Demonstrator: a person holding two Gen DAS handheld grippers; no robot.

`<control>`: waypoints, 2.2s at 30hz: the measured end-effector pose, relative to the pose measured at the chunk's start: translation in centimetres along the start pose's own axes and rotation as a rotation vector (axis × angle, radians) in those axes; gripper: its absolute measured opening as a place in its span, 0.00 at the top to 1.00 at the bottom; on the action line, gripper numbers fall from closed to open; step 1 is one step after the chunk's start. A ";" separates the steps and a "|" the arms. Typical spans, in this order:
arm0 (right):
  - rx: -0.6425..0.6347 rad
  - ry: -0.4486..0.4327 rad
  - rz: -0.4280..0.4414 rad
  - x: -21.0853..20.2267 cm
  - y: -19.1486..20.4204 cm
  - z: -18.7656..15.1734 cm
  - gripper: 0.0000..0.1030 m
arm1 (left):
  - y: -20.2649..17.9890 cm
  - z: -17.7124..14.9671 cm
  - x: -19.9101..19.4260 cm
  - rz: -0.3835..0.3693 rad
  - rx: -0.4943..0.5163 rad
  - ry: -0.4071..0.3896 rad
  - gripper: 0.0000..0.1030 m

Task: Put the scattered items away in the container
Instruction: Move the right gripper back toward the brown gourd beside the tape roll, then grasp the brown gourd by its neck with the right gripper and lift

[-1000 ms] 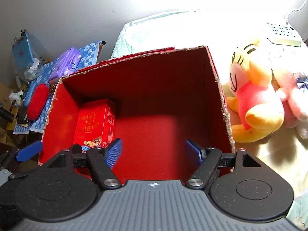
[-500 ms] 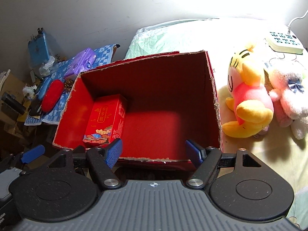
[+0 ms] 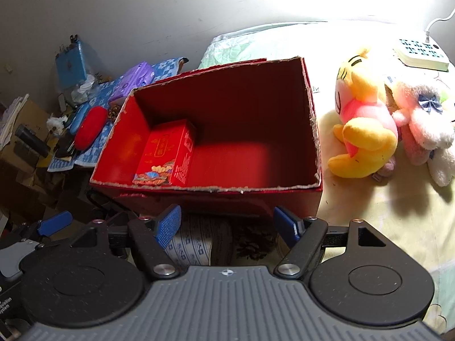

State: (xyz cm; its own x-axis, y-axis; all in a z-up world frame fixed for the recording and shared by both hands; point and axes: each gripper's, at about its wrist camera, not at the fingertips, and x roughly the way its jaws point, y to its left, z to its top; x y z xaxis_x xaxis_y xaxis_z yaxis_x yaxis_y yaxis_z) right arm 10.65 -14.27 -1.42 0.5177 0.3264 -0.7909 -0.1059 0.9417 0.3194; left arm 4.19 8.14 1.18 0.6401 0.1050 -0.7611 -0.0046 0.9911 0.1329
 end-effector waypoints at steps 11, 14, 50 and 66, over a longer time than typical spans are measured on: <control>-0.124 0.122 0.100 2.0 -2.1 -4.7 0.29 | 1.6 -7.3 -0.4 -0.127 0.035 0.112 0.15; -0.138 0.150 0.115 2.7 -2.2 -5.3 0.31 | 1.0 -8.8 -0.3 -0.166 0.055 0.146 0.16; -0.029 0.386 0.356 7.3 -1.6 -7.9 0.39 | -0.2 -11.1 4.5 -0.201 -0.004 0.313 0.52; -0.240 0.334 0.319 7.5 0.6 -7.7 0.42 | 2.2 -12.3 4.2 -0.297 0.059 0.225 0.49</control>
State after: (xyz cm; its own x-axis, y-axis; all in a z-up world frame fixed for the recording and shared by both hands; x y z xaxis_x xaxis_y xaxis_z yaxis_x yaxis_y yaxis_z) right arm 7.92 -10.59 -11.21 0.1332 0.5717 -0.8096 -0.4262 0.7705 0.4739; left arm -2.59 11.74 -9.57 0.4224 -0.1647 -0.8913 0.2046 0.9753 -0.0832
